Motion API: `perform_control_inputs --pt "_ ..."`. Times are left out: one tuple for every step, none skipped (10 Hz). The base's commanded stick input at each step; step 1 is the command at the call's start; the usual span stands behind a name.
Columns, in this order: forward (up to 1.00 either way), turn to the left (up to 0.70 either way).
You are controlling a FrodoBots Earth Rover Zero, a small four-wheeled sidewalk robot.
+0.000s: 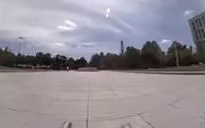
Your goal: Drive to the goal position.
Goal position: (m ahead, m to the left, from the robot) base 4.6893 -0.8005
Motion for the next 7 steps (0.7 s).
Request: perform_control_inputs --pt "0.70 0.00" --pt "0.70 0.00" --pt "0.70 0.00" --pt "0.70 0.00" --pt "0.70 0.00" --pt "0.70 0.00" --pt "0.70 0.13"
